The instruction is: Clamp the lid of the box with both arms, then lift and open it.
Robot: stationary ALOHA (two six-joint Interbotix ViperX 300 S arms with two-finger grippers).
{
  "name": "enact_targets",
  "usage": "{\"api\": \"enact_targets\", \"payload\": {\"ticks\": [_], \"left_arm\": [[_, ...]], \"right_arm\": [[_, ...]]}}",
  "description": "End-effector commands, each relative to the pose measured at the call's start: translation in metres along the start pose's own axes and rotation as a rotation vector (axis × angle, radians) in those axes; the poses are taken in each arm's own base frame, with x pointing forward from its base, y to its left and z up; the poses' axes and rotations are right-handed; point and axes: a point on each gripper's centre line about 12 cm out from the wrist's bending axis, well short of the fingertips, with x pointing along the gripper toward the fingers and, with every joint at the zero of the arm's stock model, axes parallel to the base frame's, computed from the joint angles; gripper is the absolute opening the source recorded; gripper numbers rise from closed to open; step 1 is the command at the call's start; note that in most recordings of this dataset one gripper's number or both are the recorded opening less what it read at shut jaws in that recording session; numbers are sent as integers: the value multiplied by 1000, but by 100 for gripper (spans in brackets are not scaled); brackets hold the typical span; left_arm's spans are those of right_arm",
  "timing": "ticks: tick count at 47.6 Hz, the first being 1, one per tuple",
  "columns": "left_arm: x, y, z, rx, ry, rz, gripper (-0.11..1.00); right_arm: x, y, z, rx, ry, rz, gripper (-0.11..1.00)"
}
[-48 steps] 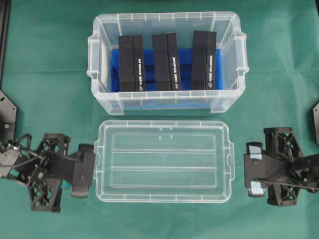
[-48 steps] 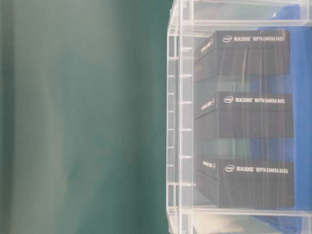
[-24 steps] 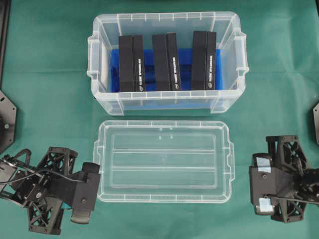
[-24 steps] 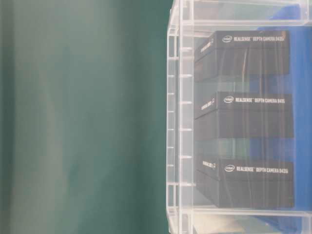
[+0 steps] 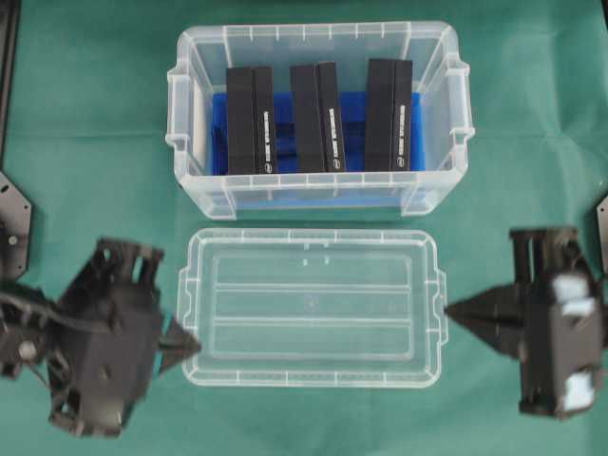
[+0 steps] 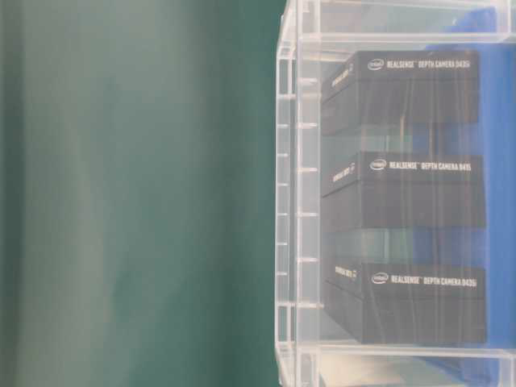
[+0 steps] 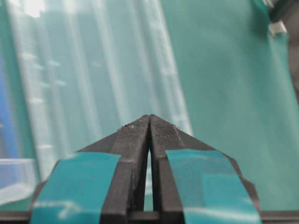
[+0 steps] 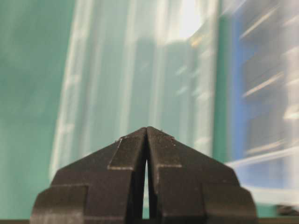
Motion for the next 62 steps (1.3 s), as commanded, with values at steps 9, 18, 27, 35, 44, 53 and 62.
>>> {"api": "enact_targets", "payload": {"ticks": [9,18,27,35,44,53,62], "left_arm": [[-35,56,19,-118,-112,105,1],[-53,90,21,-169,-167,181,1],[-68,114,22,-143,-231,240,1],[-79,136,19,-163,-282,301,1],[-92,156,10,-157,-339,369,1],[-95,172,-6,-165,-366,427,1],[-92,183,-25,-174,-415,463,1]], "right_arm": [[-40,-53,36,76,-197,-77,0],[-63,-97,43,119,-301,-189,0],[-81,-133,46,144,-381,-303,0],[-86,-159,44,158,-423,-387,0],[-76,-186,33,177,-424,-458,0],[-65,-207,20,183,-444,-479,0],[-56,-222,9,186,-452,-489,0]]}}
